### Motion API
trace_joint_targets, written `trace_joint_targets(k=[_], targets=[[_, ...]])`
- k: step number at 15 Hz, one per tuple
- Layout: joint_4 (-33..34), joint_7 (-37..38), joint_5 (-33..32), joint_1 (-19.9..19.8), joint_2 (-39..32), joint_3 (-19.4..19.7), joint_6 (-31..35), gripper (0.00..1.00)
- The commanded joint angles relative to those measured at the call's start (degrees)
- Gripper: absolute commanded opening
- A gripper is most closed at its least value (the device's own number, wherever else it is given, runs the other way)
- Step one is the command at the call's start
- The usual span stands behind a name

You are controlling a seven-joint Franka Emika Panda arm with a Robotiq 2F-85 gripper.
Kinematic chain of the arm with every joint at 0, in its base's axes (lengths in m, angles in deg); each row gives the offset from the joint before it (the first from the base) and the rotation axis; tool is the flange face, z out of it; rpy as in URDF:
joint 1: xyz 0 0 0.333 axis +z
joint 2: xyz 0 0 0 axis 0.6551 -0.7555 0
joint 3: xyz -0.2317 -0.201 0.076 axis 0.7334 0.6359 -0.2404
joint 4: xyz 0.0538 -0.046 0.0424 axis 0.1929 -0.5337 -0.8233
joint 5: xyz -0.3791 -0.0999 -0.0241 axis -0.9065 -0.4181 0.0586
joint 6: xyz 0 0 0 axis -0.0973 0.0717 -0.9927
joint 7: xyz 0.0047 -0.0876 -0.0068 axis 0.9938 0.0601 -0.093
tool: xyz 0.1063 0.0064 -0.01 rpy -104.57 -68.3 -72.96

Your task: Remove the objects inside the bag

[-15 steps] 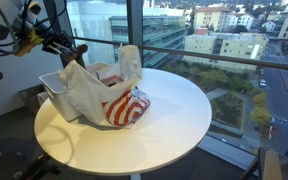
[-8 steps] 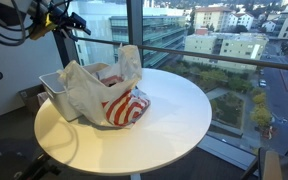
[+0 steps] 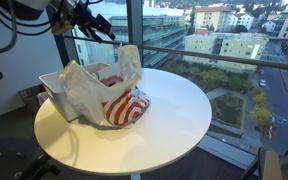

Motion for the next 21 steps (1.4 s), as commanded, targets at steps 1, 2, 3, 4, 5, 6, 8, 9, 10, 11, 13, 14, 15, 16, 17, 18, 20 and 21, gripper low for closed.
trace_joint_targets(k=[1,2,3,4,5,6,8,9,10,11,13,14,15,16,17,18,20,21], targets=[[-3.3,-7.1,10.6,-0.5,0.0,1.2,-1.5,1.0],[-4.0,-9.1,13.5,-0.6,-0.6,1.2,-1.7,1.0],[-4.6,-11.0,16.5,-0.7,-0.9,1.2,-2.5,1.0],[-4.7,-12.7,19.1,-1.0,-1.6,1.1,-3.4,1.0],[-4.7,-14.0,20.8,-1.4,-2.2,1.0,-4.0,1.0],[-4.4,-15.6,21.5,-2.0,-3.5,1.3,-3.3,1.0],[-3.8,-17.0,20.2,-3.0,-5.6,1.0,-3.2,1.0],[-3.4,-17.0,18.5,-3.5,-6.5,0.8,-3.5,1.0],[-2.8,-17.2,17.3,-3.5,-7.9,0.5,-4.1,1.0],[-2.5,-18.0,16.6,-3.5,-9.0,0.7,-4.1,1.0],[-1.5,-19.7,16.3,-3.0,-11.9,1.0,-3.7,1.0],[-1.1,-20.4,15.6,-2.8,-13.1,1.2,-3.4,1.0],[-0.7,-21.2,14.9,-2.5,-14.2,1.3,-3.3,1.0],[-0.1,-21.9,14.3,-2.1,-15.2,1.5,-3.2,1.0],[0.4,-22.3,13.7,-1.9,-16.0,1.7,-3.1,1.0],[0.9,-22.9,13.6,-1.7,-16.8,2.0,-3.0,1.0],[1.7,-24.9,13.5,-1.8,-18.3,2.6,-1.8,1.0],[2.1,-25.7,13.9,-1.9,-19.0,2.9,-1.1,1.0]])
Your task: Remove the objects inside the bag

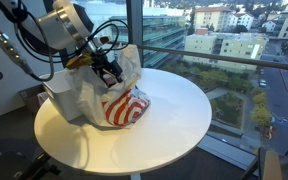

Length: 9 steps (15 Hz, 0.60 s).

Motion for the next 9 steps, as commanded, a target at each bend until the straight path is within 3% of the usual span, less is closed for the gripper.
trace_joint_targets(k=[1,4,9], targets=[[2.7,-4.3,0.7,0.2,-3.2,2.1,3.2,1.0],[2.4,-9.2,6.9,-0.4,-4.8,3.0,7.5,1.0],[0.0,-20.9,24.0,-0.1,-4.6,2.1,15.1,1.0]])
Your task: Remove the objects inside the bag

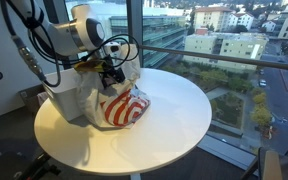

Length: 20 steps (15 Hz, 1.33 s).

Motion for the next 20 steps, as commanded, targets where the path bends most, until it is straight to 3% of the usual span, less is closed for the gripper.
trace_joint_targets(k=[1,7,12,19,20], targets=[[-0.9,-8.3,9.7,0.4,0.5,-0.6,4.3,1.0],[0.8,-9.7,9.4,0.8,-1.7,2.7,2.8,1.0],[1.7,-13.2,14.5,0.4,-4.5,2.1,-1.1,1.0],[1.5,-16.9,13.9,0.6,-7.7,2.8,-0.7,1.0],[1.4,-17.9,14.6,0.1,-7.9,2.6,-0.8,0.89]])
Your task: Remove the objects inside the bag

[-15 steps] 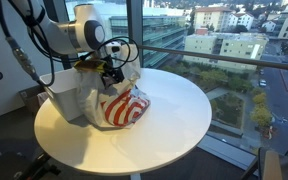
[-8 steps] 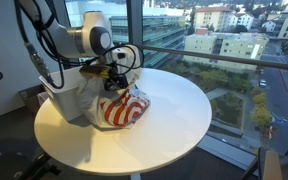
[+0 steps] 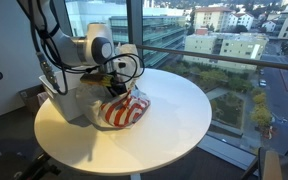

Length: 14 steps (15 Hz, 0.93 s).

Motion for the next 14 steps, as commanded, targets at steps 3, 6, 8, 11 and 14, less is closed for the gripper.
trace_joint_targets(k=[3,6,8,11,14], targets=[[1.2,-4.4,1.2,-0.6,-1.9,0.4,0.5,0.67],[1.1,-5.5,1.8,-0.7,-1.6,0.0,0.5,0.48],[0.8,-2.8,-0.3,0.8,-0.6,1.3,0.3,0.34],[0.5,-2.0,-0.5,1.5,0.5,1.4,0.1,0.12],[-0.4,6.8,-8.8,6.3,3.0,5.5,0.3,0.01]])
